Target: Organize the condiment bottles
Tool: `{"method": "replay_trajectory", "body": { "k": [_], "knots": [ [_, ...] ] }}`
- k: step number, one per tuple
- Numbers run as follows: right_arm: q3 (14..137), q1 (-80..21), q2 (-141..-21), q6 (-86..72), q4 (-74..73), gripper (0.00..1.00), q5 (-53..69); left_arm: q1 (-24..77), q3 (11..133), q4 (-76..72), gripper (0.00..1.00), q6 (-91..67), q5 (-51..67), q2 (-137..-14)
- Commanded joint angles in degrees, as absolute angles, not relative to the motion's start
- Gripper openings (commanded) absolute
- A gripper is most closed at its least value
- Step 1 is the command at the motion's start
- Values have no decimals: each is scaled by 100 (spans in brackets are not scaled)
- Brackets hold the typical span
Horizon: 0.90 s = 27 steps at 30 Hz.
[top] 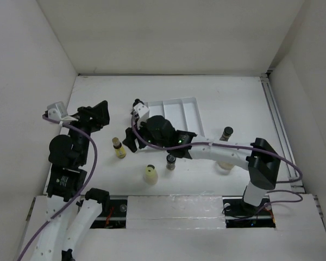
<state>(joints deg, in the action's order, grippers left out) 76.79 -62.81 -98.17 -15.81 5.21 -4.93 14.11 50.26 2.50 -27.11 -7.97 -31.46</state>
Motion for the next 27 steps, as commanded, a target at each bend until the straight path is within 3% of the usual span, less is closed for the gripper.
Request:
{"method": "replay_trajectory", "body": {
  "k": [1,2,4,8,19,22,23,26,27],
  "knots": [
    [8120,-6390,-10054,-1372,308,75,-202,1406,4782,308,71,-2777,-1581,-2813],
    [8252,-6390,-10133,-1371,247,82,-202,1406,4729,308,71,-2777,-1652,-2717],
    [8419,-6442,-10405,-1371,27,87,-141,1406,4562,308,71,-2777,-1880,-2505],
    [8910,-6442,-10924,-1318,-219,88,-88,1406,4500,168,71,-2777,-1785,-2382],
    [10010,-6442,-11970,-1204,-378,71,-245,1406,4210,-105,71,-2839,-1416,-2215],
    [10177,-6442,-12199,-1204,-317,52,-308,1406,4157,-105,71,-2839,-1415,-2215],
    [10178,-6442,-12199,-1204,-264,36,-308,1406,4157,-158,71,-2839,-1415,-2163],
    [10178,-6442,-12200,-1266,-150,13,-308,1406,4157,-158,71,-2839,-1415,-2162],
    [10178,-6442,-12112,-1266,-149,11,-308,1406,4157,-158,71,-2839,-1415,-2162]
  ]
}}
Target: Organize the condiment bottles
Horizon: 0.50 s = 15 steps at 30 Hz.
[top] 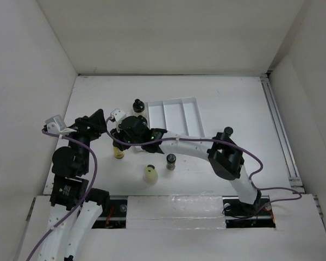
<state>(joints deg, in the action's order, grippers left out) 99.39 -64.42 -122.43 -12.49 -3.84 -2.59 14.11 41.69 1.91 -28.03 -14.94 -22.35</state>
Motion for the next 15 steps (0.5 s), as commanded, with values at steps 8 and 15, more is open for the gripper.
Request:
{"method": "replay_trajectory", "body": {
  "k": [8,15],
  "knots": [
    [9968,-6267,-10329,-976,122,10,-869,1406,4104,-211,70,-2839,-1363,-2162],
    [9054,-4838,-8860,-1204,580,11,-617,1406,4104,-263,70,-2839,-1196,-2162]
  ]
}}
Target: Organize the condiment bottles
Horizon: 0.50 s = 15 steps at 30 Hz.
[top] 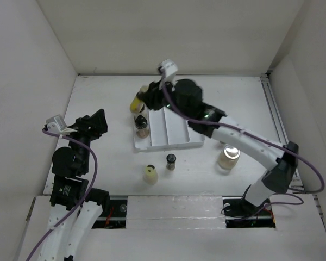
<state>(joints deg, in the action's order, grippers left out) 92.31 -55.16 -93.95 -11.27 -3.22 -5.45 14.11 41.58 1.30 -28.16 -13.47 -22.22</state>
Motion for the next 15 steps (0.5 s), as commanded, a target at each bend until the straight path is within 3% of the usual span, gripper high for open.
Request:
{"method": "replay_trajectory", "body": {
  "k": [1,7,15],
  "knots": [
    [8992,-4669,-8859,-1291,580,11,-554,1406,4104,-264,70,-2839,-1195,-2162],
    [8886,-3781,-9359,-1424,510,11,-335,1406,4052,-316,70,-2839,-1020,-2215],
    [9624,-3709,-10493,-1318,88,11,-211,1406,4052,-422,70,-2733,-826,-2373]
  ]
}}
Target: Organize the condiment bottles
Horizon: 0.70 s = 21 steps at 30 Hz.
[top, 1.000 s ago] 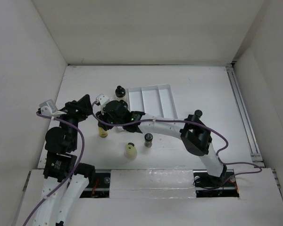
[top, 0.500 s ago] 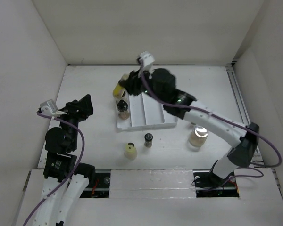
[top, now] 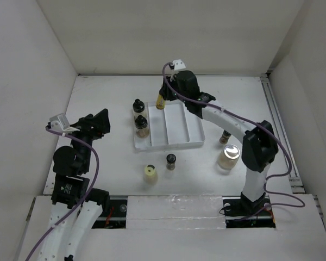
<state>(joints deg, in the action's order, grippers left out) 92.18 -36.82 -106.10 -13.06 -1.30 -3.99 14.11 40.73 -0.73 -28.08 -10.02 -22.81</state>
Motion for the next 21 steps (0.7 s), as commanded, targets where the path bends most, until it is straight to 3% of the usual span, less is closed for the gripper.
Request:
{"method": "replay_trajectory", "body": {
  "k": [1,21],
  "knots": [
    [9685,-3709,-10651,-1318,88,11,-211,1406,4052,-422,70,-2733,-826,-2373],
    [10301,-3867,-12014,-976,35,8,-623,1406,4052,-475,69,-2733,-721,-2487]
  ]
}}
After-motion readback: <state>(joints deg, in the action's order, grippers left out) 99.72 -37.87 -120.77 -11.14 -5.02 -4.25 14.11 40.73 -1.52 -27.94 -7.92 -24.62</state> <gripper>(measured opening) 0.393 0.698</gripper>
